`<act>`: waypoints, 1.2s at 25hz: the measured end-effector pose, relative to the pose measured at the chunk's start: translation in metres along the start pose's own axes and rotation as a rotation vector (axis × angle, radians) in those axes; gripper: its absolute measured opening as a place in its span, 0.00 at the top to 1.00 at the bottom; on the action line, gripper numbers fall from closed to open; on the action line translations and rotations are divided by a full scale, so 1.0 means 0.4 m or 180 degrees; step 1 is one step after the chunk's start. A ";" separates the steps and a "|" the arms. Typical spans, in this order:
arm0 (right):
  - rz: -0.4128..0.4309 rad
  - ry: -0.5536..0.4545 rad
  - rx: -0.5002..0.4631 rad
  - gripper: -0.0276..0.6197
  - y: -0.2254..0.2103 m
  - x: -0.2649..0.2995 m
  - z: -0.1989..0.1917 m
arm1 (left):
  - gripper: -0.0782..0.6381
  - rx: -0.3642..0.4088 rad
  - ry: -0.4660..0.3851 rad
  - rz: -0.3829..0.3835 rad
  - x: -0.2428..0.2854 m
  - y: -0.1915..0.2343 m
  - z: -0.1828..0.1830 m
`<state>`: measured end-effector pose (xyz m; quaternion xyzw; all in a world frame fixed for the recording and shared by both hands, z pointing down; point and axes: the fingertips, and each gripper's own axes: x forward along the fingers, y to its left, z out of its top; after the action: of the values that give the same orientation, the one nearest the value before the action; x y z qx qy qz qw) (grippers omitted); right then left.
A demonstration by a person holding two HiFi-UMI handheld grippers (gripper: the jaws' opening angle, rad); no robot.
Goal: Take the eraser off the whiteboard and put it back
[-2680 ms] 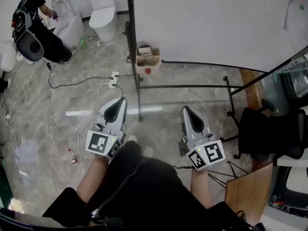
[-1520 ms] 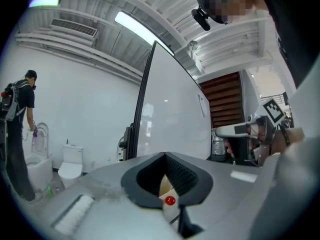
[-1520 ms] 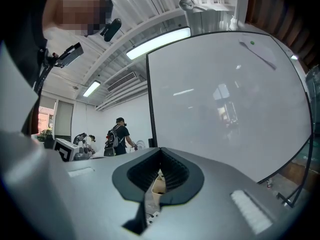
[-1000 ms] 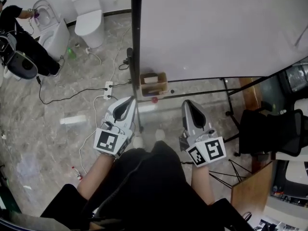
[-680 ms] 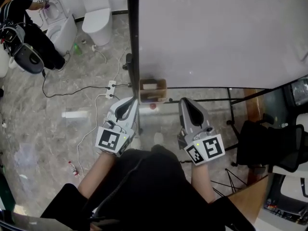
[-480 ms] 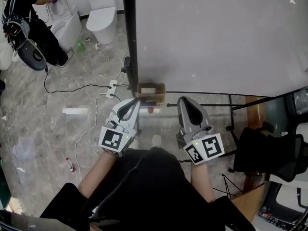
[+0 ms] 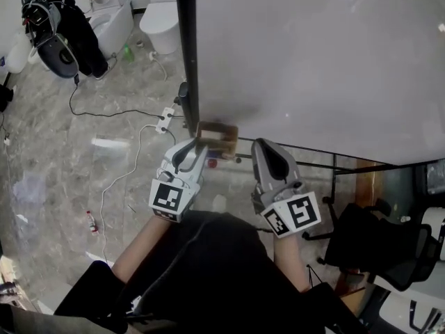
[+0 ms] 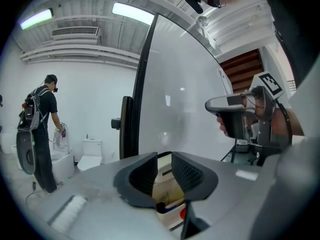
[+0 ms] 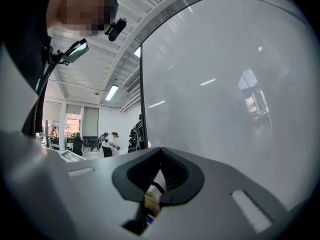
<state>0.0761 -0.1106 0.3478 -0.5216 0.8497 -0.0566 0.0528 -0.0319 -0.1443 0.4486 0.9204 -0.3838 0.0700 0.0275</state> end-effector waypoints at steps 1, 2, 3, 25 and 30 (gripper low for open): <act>0.0034 0.0017 -0.0004 0.94 -0.001 0.004 -0.003 | 0.75 -0.0010 0.0022 0.0024 0.006 -0.001 -0.006; 0.0066 0.0032 -0.0003 0.94 -0.002 0.007 -0.006 | 0.73 -0.0017 0.0051 0.0046 0.011 -0.003 -0.014; 0.0092 0.0042 0.0000 0.94 -0.004 0.010 -0.008 | 0.71 -0.0024 0.0081 0.0069 0.017 -0.005 -0.022; 0.0322 0.0048 -0.0007 0.94 -0.077 0.004 0.001 | 0.38 -0.0224 0.0315 0.0794 0.127 -0.013 -0.052; 0.0333 0.0048 -0.0002 0.94 -0.091 -0.002 0.001 | 0.38 -0.0254 0.0376 0.0923 0.143 -0.003 -0.064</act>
<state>0.1086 -0.1263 0.3530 -0.4761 0.8761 -0.0575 0.0492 0.0059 -0.1809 0.4825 0.8478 -0.5127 0.1118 0.0762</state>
